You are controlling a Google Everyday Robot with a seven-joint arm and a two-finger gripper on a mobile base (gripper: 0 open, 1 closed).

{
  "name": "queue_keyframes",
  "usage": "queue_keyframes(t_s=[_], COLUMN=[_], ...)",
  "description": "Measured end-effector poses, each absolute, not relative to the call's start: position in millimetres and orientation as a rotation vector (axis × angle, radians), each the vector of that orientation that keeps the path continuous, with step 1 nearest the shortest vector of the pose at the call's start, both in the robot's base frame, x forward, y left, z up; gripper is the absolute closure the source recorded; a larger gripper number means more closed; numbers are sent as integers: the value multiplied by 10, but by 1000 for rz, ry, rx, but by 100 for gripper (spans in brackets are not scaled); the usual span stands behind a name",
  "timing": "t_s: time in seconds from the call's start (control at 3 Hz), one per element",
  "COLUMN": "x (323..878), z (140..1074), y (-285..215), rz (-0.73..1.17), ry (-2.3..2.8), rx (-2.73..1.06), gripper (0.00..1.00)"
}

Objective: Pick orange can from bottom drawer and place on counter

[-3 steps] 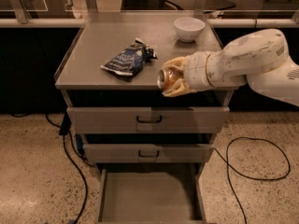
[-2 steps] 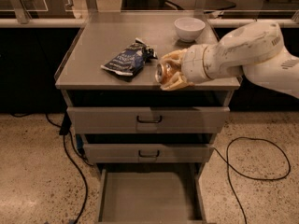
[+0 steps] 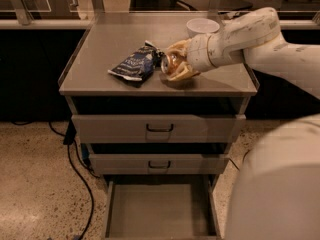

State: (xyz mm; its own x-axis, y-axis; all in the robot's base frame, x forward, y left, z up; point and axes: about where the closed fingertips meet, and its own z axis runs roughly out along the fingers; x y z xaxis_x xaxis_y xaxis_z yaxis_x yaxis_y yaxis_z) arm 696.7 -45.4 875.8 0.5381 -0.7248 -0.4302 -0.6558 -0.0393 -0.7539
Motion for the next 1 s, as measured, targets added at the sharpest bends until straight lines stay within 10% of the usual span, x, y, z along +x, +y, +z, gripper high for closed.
queue_keyframes(t_s=[0.33,1.0], x=[7126,7126], z=[8428,8449], y=[-374,-373], rz=[-22,-22], ry=[1151,1151], rx=[-1746,-1746], gripper=[100,67])
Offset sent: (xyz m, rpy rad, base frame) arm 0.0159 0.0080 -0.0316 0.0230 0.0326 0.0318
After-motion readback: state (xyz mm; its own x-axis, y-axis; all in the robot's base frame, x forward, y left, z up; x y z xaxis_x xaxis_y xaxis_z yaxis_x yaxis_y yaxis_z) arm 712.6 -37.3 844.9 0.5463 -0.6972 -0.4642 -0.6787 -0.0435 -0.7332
